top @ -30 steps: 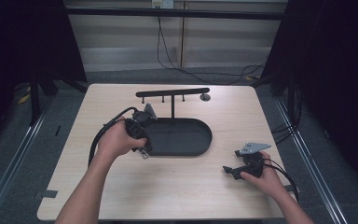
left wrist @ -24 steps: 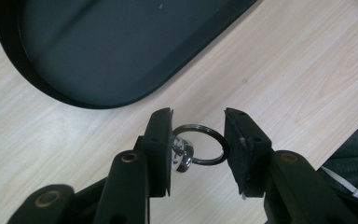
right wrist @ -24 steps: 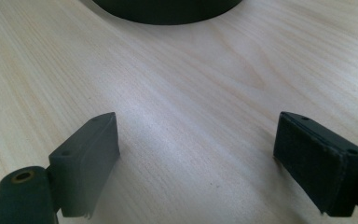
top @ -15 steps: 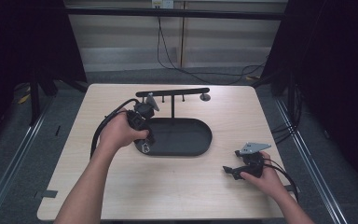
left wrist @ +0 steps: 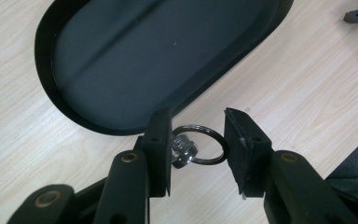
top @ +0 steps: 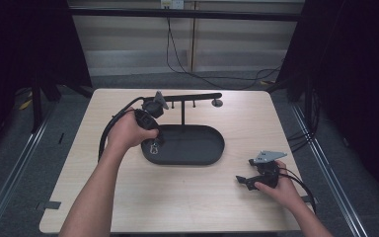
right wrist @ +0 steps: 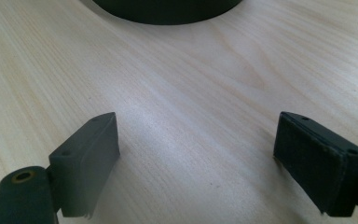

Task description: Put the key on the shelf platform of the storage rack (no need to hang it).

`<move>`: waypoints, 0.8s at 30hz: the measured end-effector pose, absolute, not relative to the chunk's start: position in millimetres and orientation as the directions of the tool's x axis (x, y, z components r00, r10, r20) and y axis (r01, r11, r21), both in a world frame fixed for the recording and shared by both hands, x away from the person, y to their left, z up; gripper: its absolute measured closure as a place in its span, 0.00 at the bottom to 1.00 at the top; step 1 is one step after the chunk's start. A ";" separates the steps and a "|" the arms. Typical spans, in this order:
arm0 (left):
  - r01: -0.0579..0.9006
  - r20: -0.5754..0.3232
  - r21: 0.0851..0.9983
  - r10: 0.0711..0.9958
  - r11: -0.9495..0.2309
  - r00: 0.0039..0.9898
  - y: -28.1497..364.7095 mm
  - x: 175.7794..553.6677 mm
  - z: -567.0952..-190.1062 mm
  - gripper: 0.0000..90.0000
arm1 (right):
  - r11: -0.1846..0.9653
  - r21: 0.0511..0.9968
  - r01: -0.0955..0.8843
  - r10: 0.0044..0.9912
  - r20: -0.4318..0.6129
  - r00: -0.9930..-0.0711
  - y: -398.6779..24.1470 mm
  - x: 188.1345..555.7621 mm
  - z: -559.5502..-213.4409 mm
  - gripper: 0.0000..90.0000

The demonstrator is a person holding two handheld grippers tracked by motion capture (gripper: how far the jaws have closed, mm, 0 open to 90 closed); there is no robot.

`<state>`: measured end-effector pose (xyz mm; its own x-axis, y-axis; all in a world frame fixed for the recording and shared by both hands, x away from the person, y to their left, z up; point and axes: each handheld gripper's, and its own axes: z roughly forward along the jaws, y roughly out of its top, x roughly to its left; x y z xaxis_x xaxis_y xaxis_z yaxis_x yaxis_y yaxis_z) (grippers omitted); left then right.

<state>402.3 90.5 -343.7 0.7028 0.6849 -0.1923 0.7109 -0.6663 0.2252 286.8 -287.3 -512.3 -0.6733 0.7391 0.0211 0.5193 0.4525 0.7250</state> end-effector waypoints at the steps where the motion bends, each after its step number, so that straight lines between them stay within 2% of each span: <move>1: 0.711 -0.192 0.225 0.685 -0.666 0.703 90.5 402.3 -343.7 0.70 | 0.452 0.725 0.519 0.739 0.021 -0.673 -287.3 286.8 -512.3 0.15; 24: 0.722 -0.163 0.256 0.707 -0.643 0.688 82.2 420.3 -360.2 0.70 | 0.452 0.725 0.520 0.739 0.022 -0.673 -287.3 286.8 -512.3 0.15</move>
<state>420.3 82.2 -360.2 0.6881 0.7071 -0.1631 0.7216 -0.6433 0.2557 286.8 -287.3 -512.3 -0.6731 0.7392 0.0219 0.5201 0.4521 0.7247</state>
